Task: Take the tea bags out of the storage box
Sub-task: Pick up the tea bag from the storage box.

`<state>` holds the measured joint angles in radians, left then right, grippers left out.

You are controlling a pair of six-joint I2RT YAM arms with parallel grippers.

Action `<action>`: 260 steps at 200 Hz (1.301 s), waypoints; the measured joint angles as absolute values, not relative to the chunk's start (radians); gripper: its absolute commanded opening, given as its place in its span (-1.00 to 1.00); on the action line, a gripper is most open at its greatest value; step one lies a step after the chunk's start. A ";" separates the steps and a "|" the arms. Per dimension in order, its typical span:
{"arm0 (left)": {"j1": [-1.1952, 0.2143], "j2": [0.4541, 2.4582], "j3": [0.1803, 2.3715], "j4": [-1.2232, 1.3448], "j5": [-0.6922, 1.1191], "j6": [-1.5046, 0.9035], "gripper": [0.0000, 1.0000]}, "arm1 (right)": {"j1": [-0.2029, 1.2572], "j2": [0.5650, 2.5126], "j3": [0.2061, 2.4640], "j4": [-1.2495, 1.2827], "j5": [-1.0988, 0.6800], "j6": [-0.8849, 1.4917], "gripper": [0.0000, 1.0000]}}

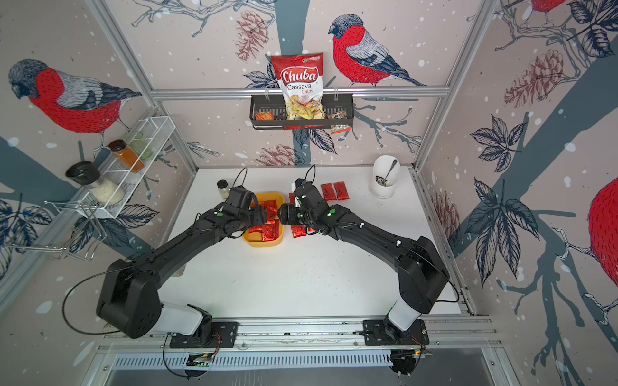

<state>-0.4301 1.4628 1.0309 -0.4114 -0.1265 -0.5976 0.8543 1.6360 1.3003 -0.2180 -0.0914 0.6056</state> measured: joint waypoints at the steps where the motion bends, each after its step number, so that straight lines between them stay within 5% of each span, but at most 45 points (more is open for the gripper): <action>1: -0.431 1.465 1.031 -0.411 -0.126 -0.597 0.53 | 0.854 1.636 1.300 -0.218 -0.091 0.606 0.52; 140: -0.579 1.774 1.100 -0.438 -0.319 -0.563 0.58 | 0.710 1.351 1.026 -0.196 -0.131 0.604 0.59; 223: -0.579 1.824 1.122 -0.430 -0.310 -0.569 0.20 | 0.700 1.338 1.008 -0.195 -0.138 0.600 0.59; 260: -0.579 1.772 1.127 -0.437 -0.304 -0.569 0.18 | 0.687 1.330 0.999 -0.196 -0.138 0.600 0.58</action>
<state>-0.5789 1.7721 1.1275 -0.4370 -0.3038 -0.5694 0.6868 1.3304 0.9993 -0.1955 -0.1379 0.5999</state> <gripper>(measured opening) 0.590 0.789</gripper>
